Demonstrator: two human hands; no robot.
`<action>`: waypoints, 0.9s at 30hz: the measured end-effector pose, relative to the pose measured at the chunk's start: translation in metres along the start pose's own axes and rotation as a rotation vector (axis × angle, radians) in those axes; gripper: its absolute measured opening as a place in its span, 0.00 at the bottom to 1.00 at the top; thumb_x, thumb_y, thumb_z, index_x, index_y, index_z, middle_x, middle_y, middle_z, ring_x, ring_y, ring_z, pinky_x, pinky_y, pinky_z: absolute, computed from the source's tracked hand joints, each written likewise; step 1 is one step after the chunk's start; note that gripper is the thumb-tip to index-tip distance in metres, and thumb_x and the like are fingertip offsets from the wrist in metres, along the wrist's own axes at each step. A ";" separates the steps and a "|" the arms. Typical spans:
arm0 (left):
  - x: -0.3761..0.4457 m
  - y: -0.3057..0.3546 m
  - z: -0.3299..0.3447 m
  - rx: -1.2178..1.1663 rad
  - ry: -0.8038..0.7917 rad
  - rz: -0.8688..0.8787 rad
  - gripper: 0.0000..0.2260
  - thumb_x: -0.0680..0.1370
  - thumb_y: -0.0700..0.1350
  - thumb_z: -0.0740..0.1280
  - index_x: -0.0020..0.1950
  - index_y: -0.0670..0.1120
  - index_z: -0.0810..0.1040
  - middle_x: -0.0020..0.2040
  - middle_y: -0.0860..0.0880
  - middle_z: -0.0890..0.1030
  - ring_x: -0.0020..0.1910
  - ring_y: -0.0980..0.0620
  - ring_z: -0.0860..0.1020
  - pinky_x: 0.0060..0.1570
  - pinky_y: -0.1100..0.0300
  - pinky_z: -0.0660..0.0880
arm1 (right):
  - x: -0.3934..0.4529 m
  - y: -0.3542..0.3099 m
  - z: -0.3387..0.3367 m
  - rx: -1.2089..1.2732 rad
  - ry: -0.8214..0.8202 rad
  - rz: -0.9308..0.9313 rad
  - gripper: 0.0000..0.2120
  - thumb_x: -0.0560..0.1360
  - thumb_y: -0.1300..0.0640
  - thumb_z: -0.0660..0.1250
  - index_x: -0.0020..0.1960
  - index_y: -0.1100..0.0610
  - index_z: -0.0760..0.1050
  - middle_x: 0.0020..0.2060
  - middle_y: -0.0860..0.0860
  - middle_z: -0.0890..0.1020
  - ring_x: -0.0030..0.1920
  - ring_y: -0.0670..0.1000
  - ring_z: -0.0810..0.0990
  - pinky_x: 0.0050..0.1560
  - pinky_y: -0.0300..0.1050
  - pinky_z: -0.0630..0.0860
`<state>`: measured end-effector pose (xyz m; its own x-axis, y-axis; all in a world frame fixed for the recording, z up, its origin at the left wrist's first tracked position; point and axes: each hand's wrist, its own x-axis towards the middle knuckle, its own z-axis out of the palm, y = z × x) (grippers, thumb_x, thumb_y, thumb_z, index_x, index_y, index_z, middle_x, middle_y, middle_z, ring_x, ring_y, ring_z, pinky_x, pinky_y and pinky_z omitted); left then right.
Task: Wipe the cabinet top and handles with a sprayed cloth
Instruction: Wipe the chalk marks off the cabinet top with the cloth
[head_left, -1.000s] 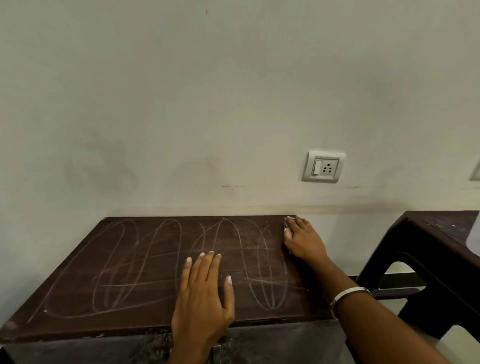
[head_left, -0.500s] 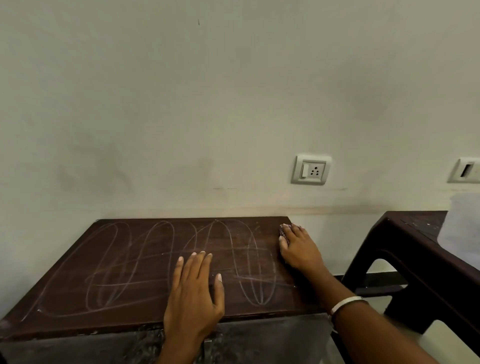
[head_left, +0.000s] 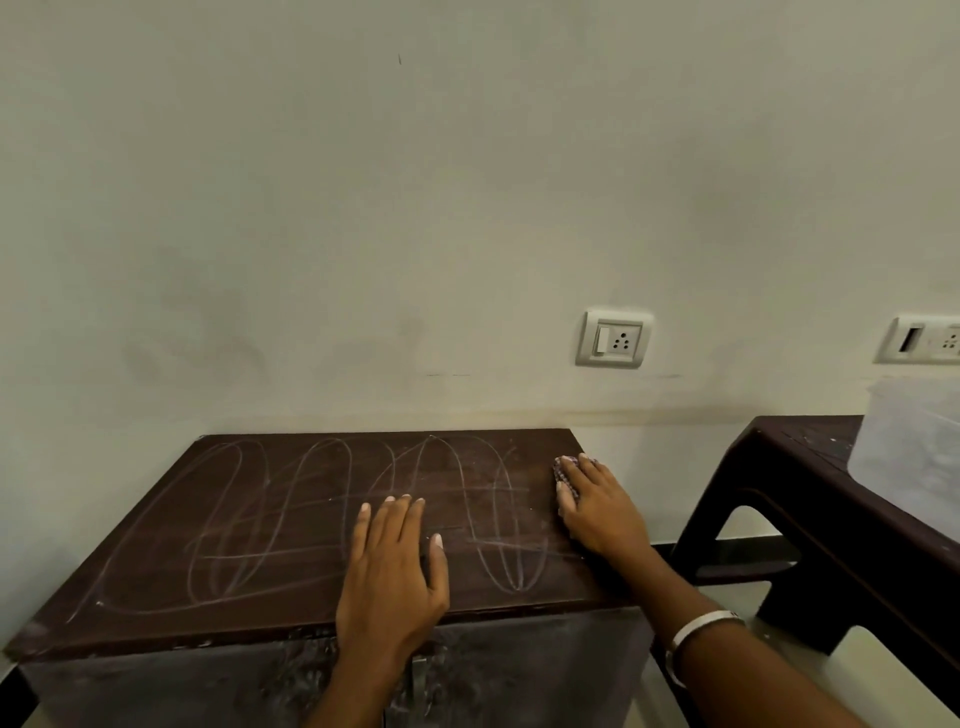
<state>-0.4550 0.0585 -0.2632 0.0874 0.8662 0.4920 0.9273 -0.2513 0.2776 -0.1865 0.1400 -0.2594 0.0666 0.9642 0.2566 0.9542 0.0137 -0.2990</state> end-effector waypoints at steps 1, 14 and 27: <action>0.000 0.000 0.000 0.005 0.000 0.001 0.27 0.79 0.56 0.49 0.69 0.43 0.73 0.67 0.46 0.75 0.70 0.49 0.68 0.74 0.51 0.50 | 0.000 0.000 0.002 -0.002 -0.001 0.027 0.28 0.79 0.42 0.46 0.77 0.50 0.60 0.77 0.48 0.61 0.77 0.49 0.54 0.78 0.47 0.49; 0.000 -0.002 0.002 -0.026 0.022 0.003 0.29 0.78 0.57 0.46 0.70 0.43 0.70 0.69 0.46 0.73 0.71 0.49 0.66 0.75 0.50 0.51 | -0.033 -0.005 -0.003 0.038 0.005 -0.008 0.26 0.80 0.43 0.49 0.77 0.47 0.58 0.77 0.46 0.59 0.77 0.48 0.53 0.78 0.45 0.49; -0.001 -0.002 0.002 -0.034 0.017 0.017 0.29 0.78 0.58 0.46 0.70 0.43 0.70 0.69 0.45 0.73 0.71 0.49 0.66 0.75 0.50 0.52 | -0.063 -0.037 0.002 0.047 0.000 0.000 0.27 0.79 0.41 0.48 0.77 0.46 0.56 0.77 0.46 0.57 0.78 0.49 0.51 0.78 0.50 0.51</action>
<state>-0.4564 0.0593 -0.2662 0.0967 0.8545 0.5104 0.9128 -0.2806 0.2968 -0.2263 0.0794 -0.2659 0.0668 0.9643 0.2564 0.9395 0.0257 -0.3417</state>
